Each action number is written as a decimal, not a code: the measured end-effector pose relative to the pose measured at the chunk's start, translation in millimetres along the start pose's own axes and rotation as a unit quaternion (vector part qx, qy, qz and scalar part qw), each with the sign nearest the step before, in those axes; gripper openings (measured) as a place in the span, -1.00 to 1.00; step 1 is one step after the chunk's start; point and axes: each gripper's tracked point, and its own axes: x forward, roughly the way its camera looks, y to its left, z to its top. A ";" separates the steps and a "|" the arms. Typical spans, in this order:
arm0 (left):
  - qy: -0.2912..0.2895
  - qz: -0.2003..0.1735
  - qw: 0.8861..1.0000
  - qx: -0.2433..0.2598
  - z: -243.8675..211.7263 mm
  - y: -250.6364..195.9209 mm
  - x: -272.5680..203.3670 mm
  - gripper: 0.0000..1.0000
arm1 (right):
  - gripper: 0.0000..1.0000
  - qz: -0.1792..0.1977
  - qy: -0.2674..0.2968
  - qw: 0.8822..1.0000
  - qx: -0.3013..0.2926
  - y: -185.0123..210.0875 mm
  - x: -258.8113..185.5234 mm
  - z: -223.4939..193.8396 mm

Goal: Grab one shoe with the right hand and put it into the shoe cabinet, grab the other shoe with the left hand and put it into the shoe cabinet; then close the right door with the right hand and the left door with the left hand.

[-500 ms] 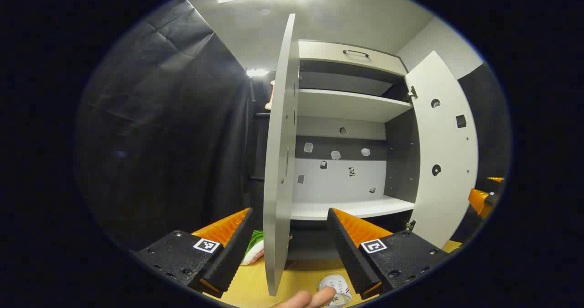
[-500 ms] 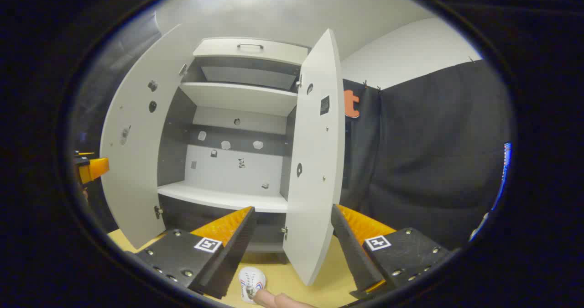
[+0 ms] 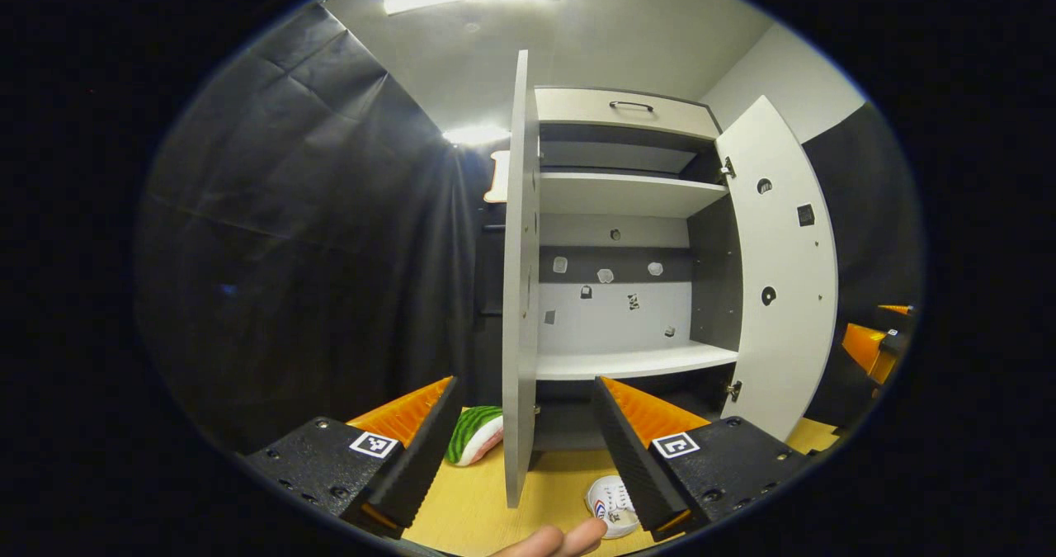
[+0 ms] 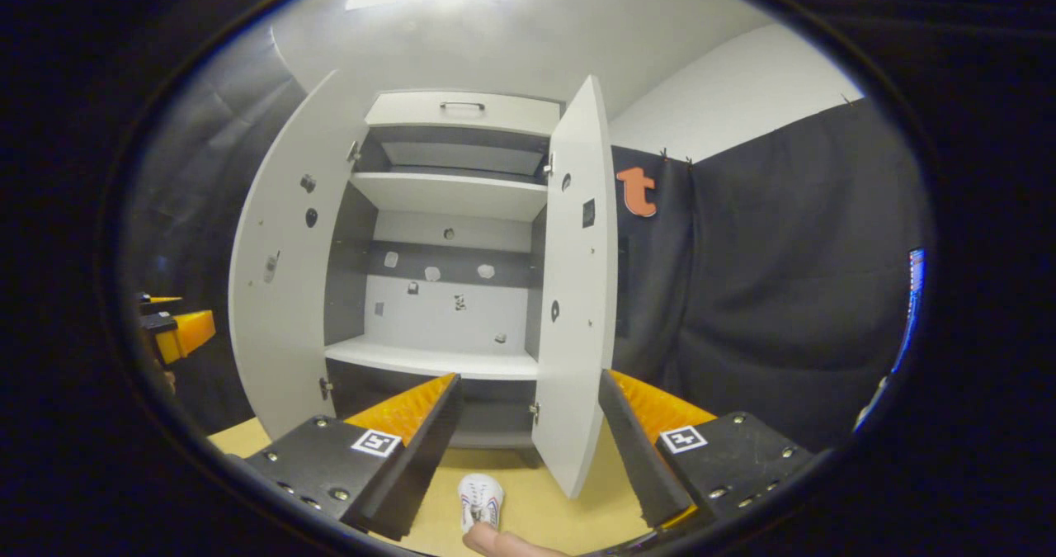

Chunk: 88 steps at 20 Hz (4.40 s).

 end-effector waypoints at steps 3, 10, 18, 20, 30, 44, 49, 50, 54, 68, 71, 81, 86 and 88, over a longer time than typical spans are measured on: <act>-0.002 -0.007 1.000 -0.005 -6.9 -3.4 -3.4 0.92 | 0.96 -0.003 0.006 1.000 0.006 -2.9 -2.9 -9.4; 0.017 -0.031 0.999 -0.021 -29.5 -19.2 -4.7 0.92 | 0.97 0.022 0.028 0.999 0.002 11.2 -5.1 -40.6; 0.007 -0.035 0.999 -0.037 -37.3 -5.6 -7.4 0.86 | 0.96 0.038 0.079 0.996 -0.009 40.8 14.7 -126.3; 0.004 -0.032 0.999 -0.038 -38.2 -0.3 -9.4 0.92 | 0.97 0.039 0.097 0.994 -0.031 49.3 21.4 -159.7; -0.019 -0.030 0.999 -0.031 -32.9 1.9 -10.4 0.92 | 0.98 0.055 0.222 0.973 -0.016 88.2 51.1 -318.5; -0.010 -0.061 0.998 -0.034 -45.9 -23.8 8.4 0.93 | 0.25 0.059 0.356 0.933 -0.002 122.1 74.6 -429.6; 0.002 -0.062 0.998 -0.032 -58.0 -25.9 22.5 0.92 | -0.41 0.002 0.336 0.942 0.000 108.5 94.0 -431.4; 0.005 -0.062 0.998 -0.034 -59.2 -26.1 24.5 0.94 | -0.48 0.003 0.340 0.940 0.018 109.6 97.8 -435.5; 0.018 -0.071 0.997 -0.038 -65.2 -33.1 23.8 0.94 | -0.99 0.055 0.353 0.932 0.067 118.6 97.4 -437.5; 0.003 -0.076 0.997 -0.018 -62.7 -29.0 16.9 0.93 | -0.99 0.119 0.286 0.937 0.162 118.6 105.1 -382.7; 0.012 -0.079 0.997 -0.016 -69.7 -29.6 20.5 0.93 | -0.99 0.120 0.260 0.944 0.162 111.5 105.7 -351.4; 0.033 -0.107 0.994 -0.011 -80.8 -50.2 35.5 0.94 | -0.99 0.127 0.164 0.973 0.101 104.0 149.6 -204.4; 0.051 -0.127 0.991 -0.013 -94.7 -61.3 41.1 0.94 | -0.99 0.119 0.128 0.983 0.061 99.6 194.2 -143.1; 0.050 -0.135 0.990 -0.010 -96.4 -66.6 42.0 0.94 | -0.99 0.122 0.117 0.985 0.038 99.7 218.5 -120.3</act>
